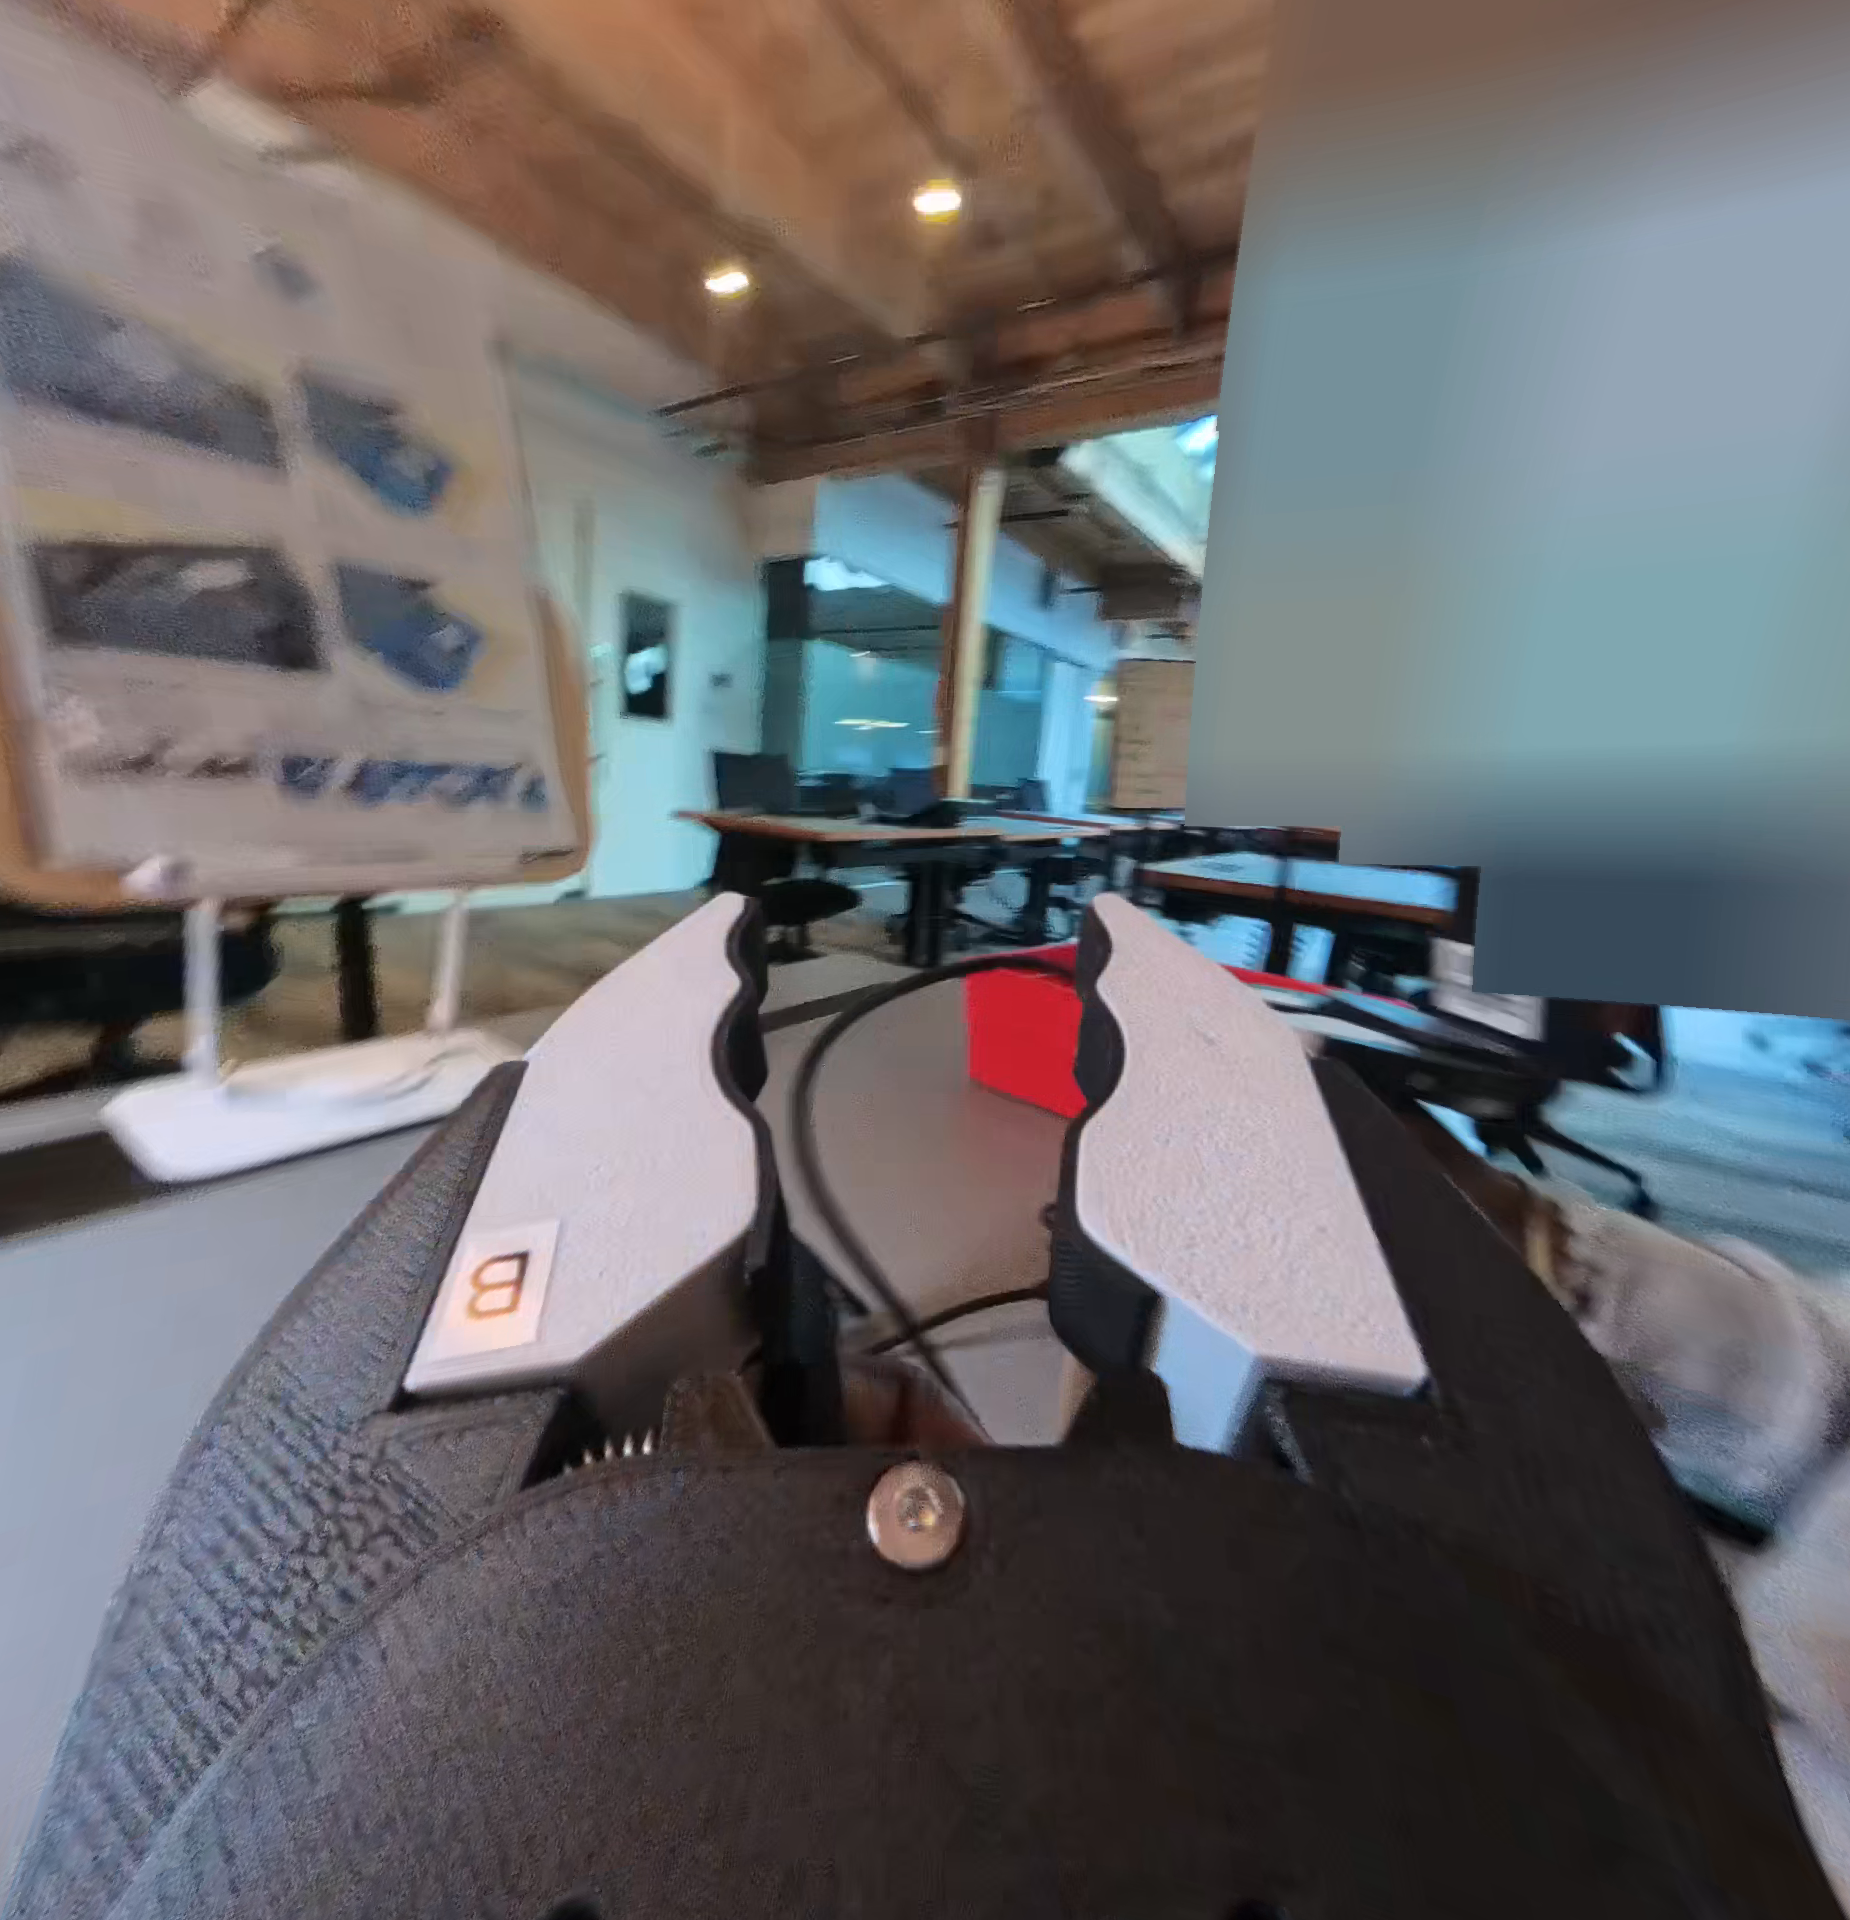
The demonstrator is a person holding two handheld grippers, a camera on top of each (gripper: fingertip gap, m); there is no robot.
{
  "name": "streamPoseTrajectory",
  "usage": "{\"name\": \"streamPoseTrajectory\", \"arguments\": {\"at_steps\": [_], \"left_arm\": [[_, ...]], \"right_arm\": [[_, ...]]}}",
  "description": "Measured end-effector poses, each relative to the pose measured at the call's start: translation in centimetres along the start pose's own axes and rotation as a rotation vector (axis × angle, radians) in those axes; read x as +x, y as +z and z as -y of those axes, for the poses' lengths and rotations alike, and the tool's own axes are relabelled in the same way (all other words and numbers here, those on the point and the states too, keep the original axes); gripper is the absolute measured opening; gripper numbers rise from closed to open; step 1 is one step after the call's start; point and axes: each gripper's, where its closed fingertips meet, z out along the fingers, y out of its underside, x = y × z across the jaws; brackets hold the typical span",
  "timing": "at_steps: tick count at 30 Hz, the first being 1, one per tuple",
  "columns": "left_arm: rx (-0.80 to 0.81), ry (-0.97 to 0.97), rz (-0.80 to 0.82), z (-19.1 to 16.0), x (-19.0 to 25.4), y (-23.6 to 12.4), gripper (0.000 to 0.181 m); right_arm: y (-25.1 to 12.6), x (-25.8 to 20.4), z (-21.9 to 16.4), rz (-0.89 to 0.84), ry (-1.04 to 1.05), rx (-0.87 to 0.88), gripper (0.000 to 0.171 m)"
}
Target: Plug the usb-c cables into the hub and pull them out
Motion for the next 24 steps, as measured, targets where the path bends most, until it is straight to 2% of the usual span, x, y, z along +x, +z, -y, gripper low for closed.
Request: {"name": "streamPoseTrajectory", "arguments": {"at_steps": [2, 4, 5, 7, 11, 13, 20, 24], "left_arm": [[-0.106, -0.028, -0.239, -1.2, 4.4, 0.3, 0.053], [-0.245, -0.156, -0.485, -3.7, 8.4, 0.4, 0.054], [-0.28, -0.191, -0.507, -4.9, 9.0, 0.8, 0.054], [-0.309, -0.173, -0.418, -7.3, 8.1, 2.2, 0.054], [-0.25, -0.218, -0.503, -7.5, 9.5, 2.3, 0.051], [-0.223, -0.252, -0.526, -7.5, 9.9, 2.3, 0.049], [-0.219, -0.278, -0.571, -7.7, 10.3, 1.9, 0.022], [-0.233, -0.277, -0.584, -7.9, 10.2, 1.7, 0.021]], "right_arm": [[0.4, -0.4, -0.6, 0.041, 0.093, -0.024, 0.012], [0.6, -1.5, -0.5, 0.132, 0.204, -0.006, 0.012], [0.6, -2.1, -0.1, 0.187, 0.273, 0.009, 0.012], [0.2, -3.6, 1.0, 0.327, 0.38, 0.037, 0.011], [-0.7, -6.4, 0.6, 0.553, 0.441, -0.082, 0.011], [-0.8, -7.2, 0.1, 0.587, 0.414, -0.109, 0.011], [-1.0, -8.5, -1.0, 0.624, 0.319, -0.195, 0.011], [-1.0, -8.6, -1.2, 0.62, 0.294, -0.211, 0.012]]}}
